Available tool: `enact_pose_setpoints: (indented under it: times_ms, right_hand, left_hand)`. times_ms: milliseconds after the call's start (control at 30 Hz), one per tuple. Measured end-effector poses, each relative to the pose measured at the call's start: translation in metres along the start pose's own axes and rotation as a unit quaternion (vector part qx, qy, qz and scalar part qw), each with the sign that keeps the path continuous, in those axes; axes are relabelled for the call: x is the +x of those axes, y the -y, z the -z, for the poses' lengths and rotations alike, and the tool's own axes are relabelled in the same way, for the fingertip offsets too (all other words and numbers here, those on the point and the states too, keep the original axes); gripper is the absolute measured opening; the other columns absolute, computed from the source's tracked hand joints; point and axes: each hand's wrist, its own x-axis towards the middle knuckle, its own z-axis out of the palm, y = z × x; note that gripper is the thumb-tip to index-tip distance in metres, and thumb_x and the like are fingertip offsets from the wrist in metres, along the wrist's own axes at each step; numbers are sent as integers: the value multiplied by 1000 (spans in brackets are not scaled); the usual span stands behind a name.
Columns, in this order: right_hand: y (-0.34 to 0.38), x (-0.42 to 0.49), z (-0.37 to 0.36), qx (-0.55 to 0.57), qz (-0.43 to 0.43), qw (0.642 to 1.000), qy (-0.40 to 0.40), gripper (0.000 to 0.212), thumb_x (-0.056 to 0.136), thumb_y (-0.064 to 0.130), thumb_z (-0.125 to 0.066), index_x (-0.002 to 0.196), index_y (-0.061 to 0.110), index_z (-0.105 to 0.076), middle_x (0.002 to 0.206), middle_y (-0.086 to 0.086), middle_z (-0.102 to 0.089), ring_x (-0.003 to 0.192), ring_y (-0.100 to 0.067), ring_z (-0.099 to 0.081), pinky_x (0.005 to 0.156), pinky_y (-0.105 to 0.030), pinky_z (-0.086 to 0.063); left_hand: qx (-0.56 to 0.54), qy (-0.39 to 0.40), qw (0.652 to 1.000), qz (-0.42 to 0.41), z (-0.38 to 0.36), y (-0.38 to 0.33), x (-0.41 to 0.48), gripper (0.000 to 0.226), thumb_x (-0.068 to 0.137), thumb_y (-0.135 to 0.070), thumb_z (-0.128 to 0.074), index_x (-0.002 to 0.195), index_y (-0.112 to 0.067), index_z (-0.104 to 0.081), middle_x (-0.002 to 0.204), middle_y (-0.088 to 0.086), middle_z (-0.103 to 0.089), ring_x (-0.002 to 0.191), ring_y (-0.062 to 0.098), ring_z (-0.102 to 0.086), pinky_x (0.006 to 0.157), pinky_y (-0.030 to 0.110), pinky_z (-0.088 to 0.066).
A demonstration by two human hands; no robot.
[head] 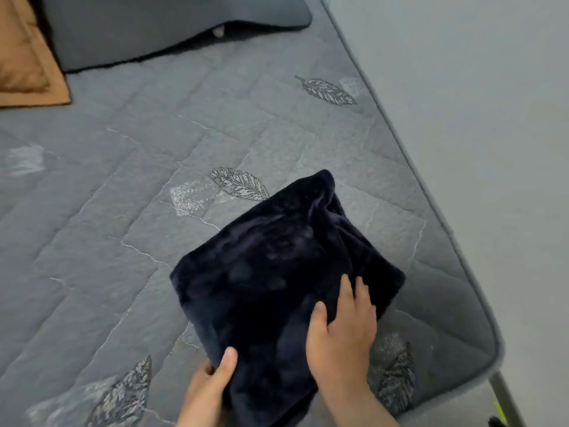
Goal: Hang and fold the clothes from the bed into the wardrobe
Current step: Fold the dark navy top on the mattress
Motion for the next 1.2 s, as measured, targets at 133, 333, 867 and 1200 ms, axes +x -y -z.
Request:
enact_pose_setpoints:
  times_ms: [133,333,867,1200]
  right_hand:
    - [15,9,22,125,298,946,32,43,91,19,-44,132,14,-57,152,2,-38,145,-10,-24,118,-37,-23]
    - [50,12,3,329,246,881,235,41,96,14,-41,136,23,-51,147,9,-45,137,-1,-38,112,-25,-34]
    - [41,46,22,372,-107,887,253,17,94,17,-56,107,10,-65,104,-10,-71,93,-22,-69,81,-30,-55]
    - [28,69,-2,188,-112,848,483,73,48,53,-85,113,26,-67,100,6,-75,96,-18,-71,94,-41,-53]
  left_hand:
    - [-94,13,994,-47,-29,-13,-17,37,74,-16,-77,107,-6,-65,89,14,-75,78,26,-73,59,30,-59]
    - [-68,-107,986,-107,-4,-29,-30,26,76,4,-72,100,-5,-68,73,6,-75,56,14,-69,45,22,-52]
    - [240,-328,894,-189,7,-43,-61,57,62,-54,-75,105,-23,-54,102,8,-67,98,34,-63,76,39,-46]
    - [-31,-98,966,-238,64,-31,-61,42,59,-4,-83,97,-15,-67,85,4,-76,82,26,-71,73,35,-52]
